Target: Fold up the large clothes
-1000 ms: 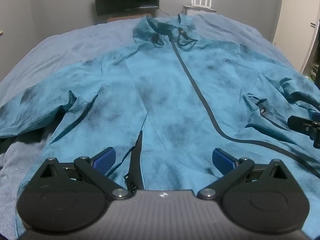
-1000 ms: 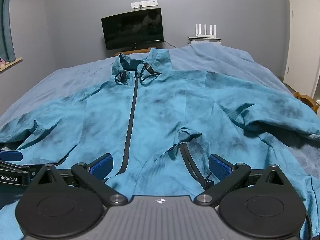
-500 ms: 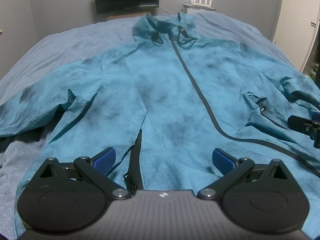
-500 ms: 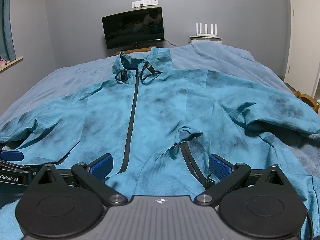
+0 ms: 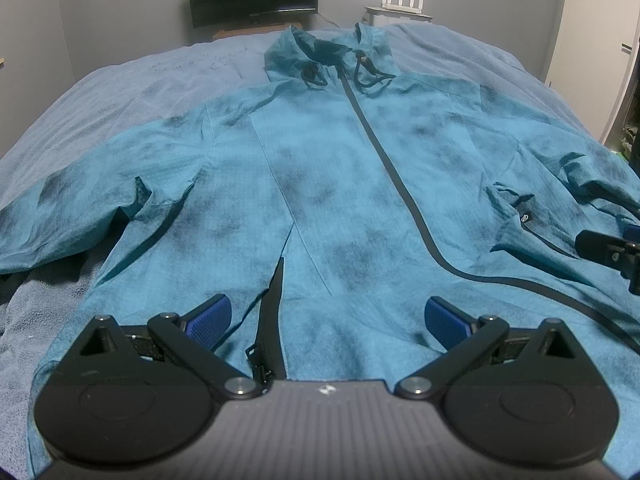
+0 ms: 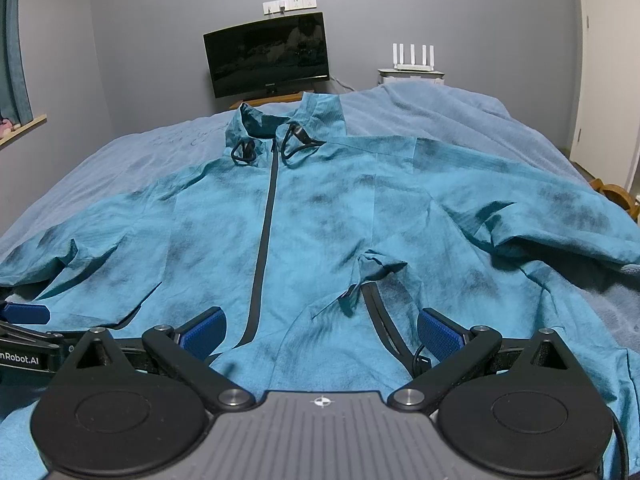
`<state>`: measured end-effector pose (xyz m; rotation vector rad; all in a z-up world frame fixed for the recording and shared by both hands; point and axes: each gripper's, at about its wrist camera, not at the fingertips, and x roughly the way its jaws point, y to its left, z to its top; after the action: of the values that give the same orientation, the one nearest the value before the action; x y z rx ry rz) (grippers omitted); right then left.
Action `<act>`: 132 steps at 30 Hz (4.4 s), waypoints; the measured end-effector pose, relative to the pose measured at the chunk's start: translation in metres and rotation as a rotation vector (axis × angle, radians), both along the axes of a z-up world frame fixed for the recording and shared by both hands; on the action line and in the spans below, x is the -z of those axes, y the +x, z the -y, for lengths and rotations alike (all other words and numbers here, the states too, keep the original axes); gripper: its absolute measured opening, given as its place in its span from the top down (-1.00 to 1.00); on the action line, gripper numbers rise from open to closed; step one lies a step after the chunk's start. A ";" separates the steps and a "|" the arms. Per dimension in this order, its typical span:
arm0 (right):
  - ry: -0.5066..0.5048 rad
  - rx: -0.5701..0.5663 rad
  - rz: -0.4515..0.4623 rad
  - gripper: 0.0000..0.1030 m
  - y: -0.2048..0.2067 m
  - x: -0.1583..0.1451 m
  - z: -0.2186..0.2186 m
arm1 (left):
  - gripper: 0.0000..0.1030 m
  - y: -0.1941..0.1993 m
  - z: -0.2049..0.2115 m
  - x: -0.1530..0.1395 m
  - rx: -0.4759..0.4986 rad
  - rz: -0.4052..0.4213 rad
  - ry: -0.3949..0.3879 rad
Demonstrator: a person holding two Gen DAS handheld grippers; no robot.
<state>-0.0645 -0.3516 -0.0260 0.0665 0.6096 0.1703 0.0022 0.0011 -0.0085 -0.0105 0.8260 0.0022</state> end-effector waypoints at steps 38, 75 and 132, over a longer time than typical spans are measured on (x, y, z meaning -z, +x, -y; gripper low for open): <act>0.006 0.000 -0.013 -1.00 0.002 0.005 -0.005 | -1.00 0.002 -0.001 0.000 0.000 -0.006 -0.002; 0.327 0.768 -0.002 -0.85 0.047 0.006 0.320 | -1.00 0.107 -0.016 0.041 0.040 -0.057 0.047; 0.004 0.074 0.548 0.95 0.140 -0.147 0.039 | -1.00 0.115 -0.037 0.031 0.007 -0.010 -0.015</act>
<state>0.0750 -0.3908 0.1208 0.0433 0.0602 0.1108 0.1174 0.0379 -0.0397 -0.0218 0.8361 -0.0108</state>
